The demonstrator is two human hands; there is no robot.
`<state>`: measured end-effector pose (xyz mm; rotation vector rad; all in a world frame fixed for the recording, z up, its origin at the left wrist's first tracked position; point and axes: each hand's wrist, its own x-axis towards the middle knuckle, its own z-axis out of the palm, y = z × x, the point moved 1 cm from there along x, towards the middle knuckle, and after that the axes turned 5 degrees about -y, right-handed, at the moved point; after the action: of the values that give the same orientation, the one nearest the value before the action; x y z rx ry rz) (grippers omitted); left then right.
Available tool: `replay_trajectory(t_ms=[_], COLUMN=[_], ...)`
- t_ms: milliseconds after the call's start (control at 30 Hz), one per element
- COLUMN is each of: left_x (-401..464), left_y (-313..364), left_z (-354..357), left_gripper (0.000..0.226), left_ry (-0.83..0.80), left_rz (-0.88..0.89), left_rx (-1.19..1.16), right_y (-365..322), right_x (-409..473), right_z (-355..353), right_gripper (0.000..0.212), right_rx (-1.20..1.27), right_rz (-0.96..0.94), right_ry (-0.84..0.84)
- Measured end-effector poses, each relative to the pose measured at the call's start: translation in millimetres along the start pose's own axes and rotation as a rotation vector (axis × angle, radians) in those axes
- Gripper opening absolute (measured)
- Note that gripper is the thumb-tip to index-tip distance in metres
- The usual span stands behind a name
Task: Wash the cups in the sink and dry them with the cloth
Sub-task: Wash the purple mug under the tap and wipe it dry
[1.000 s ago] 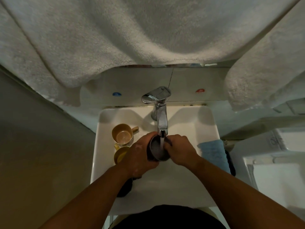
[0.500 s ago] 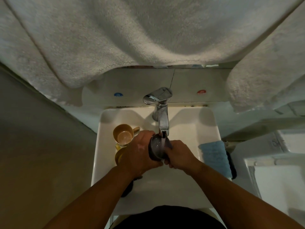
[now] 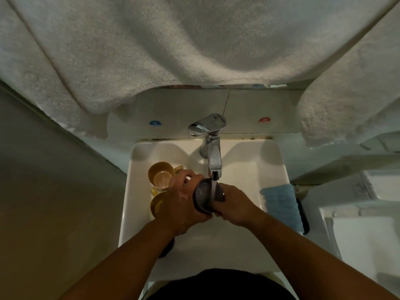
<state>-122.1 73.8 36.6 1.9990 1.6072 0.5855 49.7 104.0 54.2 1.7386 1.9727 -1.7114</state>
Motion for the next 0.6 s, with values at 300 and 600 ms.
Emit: replay_trajectory(t_ms=[300,600], left_x=[-0.4,-4.2], left_y=[2.5,-4.2], left_z=[5.1,17.2], left_gripper=[0.103,0.110], left_ry=[0.103,0.051], left_rz=[-0.034,-0.071], left_rx=[-0.016,-0.088], right_y=[-10.7,-5.5], right_x=[-7.0,-4.2], right_z=[2.3,-3.8], right_gripper=[0.024,0.033], right_rx=[0.233,0.034], right_rz=[0.047,0.085], right_ry=[0.092,0.173])
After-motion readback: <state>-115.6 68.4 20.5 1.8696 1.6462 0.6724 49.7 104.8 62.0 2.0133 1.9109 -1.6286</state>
